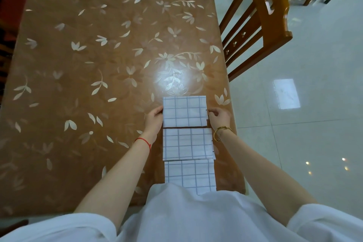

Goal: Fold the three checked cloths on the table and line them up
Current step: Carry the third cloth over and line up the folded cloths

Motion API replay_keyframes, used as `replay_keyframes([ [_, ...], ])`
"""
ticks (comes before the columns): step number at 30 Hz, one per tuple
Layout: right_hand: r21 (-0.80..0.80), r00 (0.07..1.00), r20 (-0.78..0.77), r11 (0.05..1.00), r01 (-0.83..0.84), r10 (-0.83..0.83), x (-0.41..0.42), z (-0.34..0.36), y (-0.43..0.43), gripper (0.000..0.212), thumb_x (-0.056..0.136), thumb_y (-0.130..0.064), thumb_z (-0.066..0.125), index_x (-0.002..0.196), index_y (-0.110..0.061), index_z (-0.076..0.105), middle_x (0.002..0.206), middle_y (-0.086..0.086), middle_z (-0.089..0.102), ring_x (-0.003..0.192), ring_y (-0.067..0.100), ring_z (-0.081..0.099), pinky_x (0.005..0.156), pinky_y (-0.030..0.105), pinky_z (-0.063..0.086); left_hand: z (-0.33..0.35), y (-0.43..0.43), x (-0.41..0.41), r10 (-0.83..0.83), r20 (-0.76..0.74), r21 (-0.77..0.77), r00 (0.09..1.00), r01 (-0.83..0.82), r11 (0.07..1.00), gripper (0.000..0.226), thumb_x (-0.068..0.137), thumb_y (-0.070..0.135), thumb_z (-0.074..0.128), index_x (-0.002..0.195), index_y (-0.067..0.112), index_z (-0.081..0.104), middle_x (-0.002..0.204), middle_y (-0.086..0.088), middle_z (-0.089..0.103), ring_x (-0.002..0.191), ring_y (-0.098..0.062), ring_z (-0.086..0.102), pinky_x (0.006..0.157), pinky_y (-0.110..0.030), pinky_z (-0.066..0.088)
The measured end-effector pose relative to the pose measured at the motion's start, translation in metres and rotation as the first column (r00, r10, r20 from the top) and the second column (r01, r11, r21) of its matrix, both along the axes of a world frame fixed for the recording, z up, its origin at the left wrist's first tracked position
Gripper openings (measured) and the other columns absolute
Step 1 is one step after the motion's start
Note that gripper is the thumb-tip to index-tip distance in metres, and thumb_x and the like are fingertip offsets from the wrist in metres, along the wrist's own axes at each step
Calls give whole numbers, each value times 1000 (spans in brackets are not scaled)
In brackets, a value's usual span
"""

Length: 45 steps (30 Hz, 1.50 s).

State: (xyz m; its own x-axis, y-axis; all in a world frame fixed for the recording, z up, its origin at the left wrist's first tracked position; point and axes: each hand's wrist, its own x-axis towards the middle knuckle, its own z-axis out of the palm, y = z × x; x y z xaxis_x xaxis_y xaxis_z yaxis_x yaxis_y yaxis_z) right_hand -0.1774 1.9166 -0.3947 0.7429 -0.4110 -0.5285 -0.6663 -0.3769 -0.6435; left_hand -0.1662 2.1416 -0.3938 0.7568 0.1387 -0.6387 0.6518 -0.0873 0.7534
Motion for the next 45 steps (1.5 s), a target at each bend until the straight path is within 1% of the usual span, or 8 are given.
replay_keyframes([
  [4, 25, 1000, -13, 999, -28, 29, -3, -1, 2, 29, 93, -12, 47, 111, -16, 69, 105, 5, 69, 89, 17, 59, 81, 25, 45, 0, 0, -3, -33, -22, 12, 999, 33, 999, 42, 98, 0, 49, 138, 10, 54, 136, -6, 58, 125, -21, 54, 109, -42, 44],
  [9, 44, 1000, -24, 999, 14, -13, -5, -2, 1, 29, 93, -11, 47, 109, -17, 71, 106, 4, 69, 97, 21, 61, 89, 30, 49, 2, 1, -3, -51, -12, 11, 999, 52, 999, 43, 97, -1, 49, 138, 9, 54, 132, 0, 59, 122, -17, 54, 109, -39, 44],
  [17, 42, 986, -20, 985, 167, -166, -34, -3, -11, 33, 93, -7, 41, 108, -15, 69, 104, 5, 68, 81, 19, 57, 67, 27, 45, -5, 15, -36, 105, -56, 137, 993, -96, 986, 36, 100, 3, 44, 130, 16, 60, 137, -4, 57, 129, -25, 51, 110, -44, 43],
  [23, 14, 991, -53, 992, 125, -124, -67, -7, -15, 33, 93, -9, 40, 105, -16, 70, 109, 7, 69, 90, 23, 63, 80, 35, 55, -9, 12, -77, 135, -94, 126, 986, -123, 984, 39, 100, 0, 43, 135, 13, 55, 127, -2, 60, 111, -18, 59, 101, -37, 50],
  [33, 139, 995, -57, 987, 86, -78, -80, -5, -7, 34, 94, -9, 42, 118, -12, 66, 117, 10, 67, 108, 29, 63, 96, 42, 52, -3, -5, -85, 121, -131, 30, 984, -118, 993, 39, 99, -1, 43, 134, 10, 58, 138, -6, 58, 129, -27, 51, 110, -46, 42],
  [37, 112, 996, -59, 991, 73, -67, -77, -2, -9, 35, 94, -8, 42, 119, -13, 67, 120, 10, 66, 92, 20, 57, 83, 33, 50, -5, -5, -84, 108, -118, 44, 987, -104, 994, 39, 99, -1, 44, 133, 11, 58, 136, -6, 58, 129, -25, 51, 111, -45, 42],
  [42, 81, 995, -29, 992, 98, -96, -82, 0, -8, 36, 95, -8, 41, 120, -11, 67, 126, 7, 63, 101, 21, 59, 92, 32, 49, 0, 1, -91, 121, -106, 37, 987, -118, 992, 41, 100, -3, 42, 134, 11, 57, 129, 0, 58, 113, -18, 57, 102, -33, 48],
  [45, 41, 988, -5, 988, 151, -151, -96, 0, -10, 35, 93, -6, 41, 115, -12, 68, 120, 7, 65, 89, 21, 61, 82, 31, 51, -6, 11, -104, 103, -104, 95, 989, -93, 991, 38, 99, 0, 44, 131, 13, 60, 133, -3, 59, 125, -23, 53, 108, -40, 45],
])
